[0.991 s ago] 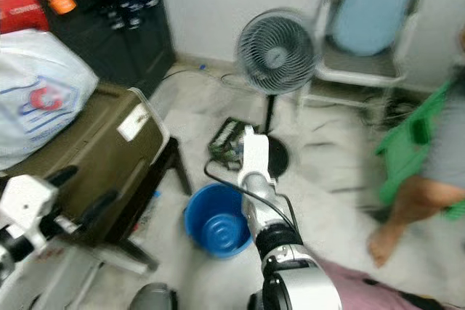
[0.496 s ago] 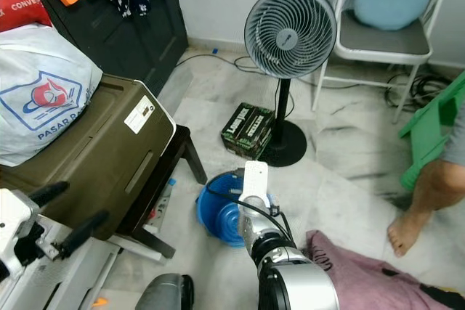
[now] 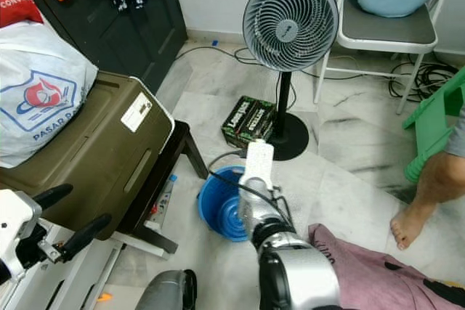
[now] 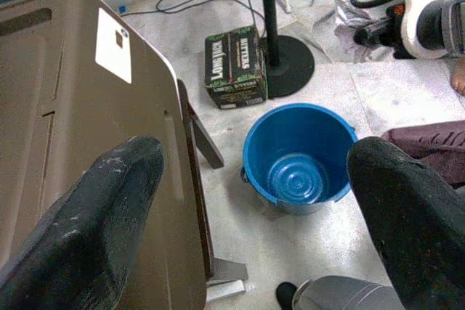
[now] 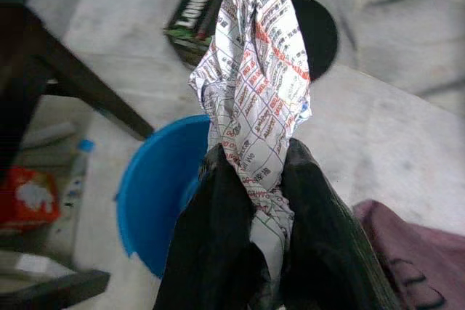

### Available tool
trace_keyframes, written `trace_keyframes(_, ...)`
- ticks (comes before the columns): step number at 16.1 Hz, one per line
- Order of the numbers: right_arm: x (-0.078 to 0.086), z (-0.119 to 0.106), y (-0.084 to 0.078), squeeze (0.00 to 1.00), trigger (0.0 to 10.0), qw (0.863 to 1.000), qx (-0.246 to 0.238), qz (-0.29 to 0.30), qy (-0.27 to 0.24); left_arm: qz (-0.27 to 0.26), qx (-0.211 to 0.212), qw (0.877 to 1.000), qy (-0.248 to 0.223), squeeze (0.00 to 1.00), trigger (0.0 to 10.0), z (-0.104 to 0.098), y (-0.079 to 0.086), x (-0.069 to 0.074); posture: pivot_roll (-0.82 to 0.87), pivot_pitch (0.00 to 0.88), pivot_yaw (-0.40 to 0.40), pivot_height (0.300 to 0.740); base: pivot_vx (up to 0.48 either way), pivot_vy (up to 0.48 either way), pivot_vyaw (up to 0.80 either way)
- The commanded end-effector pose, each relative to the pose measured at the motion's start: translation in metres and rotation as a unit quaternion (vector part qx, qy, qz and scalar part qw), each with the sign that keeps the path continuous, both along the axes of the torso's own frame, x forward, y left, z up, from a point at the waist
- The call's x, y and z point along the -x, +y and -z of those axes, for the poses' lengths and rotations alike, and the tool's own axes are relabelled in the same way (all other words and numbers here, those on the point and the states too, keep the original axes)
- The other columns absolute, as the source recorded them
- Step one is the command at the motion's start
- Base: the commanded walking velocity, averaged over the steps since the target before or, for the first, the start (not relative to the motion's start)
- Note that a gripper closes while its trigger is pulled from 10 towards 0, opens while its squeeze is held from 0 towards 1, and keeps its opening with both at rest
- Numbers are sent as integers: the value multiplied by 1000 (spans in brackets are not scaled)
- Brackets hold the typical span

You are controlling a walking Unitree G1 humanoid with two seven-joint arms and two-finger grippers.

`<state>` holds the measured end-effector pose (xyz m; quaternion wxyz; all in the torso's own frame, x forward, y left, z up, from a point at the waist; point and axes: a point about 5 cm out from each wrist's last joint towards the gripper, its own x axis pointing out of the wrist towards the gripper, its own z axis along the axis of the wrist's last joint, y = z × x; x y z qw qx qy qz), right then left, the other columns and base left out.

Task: Clean up the room

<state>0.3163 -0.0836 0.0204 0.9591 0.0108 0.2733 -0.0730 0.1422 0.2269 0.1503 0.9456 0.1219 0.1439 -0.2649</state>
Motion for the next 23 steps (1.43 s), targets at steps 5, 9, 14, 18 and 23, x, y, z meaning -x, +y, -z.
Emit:
trace_keyframes(5,-6,-14,30,0,10000,998,-35,-36,-23,-7,-7,1000,4,0,10000,1,1,0,333,178,125,740,0,0,0)
trace_keyframes(9,-7,-16,29,1000,10000,998,-43,-34,-31,-9,-5,1000,5,0,10000,2,-1,0,330,178,122,740,0,0,0)
trace_keyframes(14,-9,-17,25,1000,10000,998,-43,-34,-39,-11,0,1000,3,0,10000,3,-3,-2,325,177,120,740,0,0,0)
trace_keyframes(18,-10,-18,24,1000,10000,998,-45,-29,-45,-14,0,1000,2,0,10000,4,-2,-3,322,177,123,740,0,0,0)
trace_keyframes(23,-16,-31,31,1000,10000,994,-67,-34,-83,-14,-2,1000,1,0,10000,4,-2,-4,322,172,128,740,0,0,0)
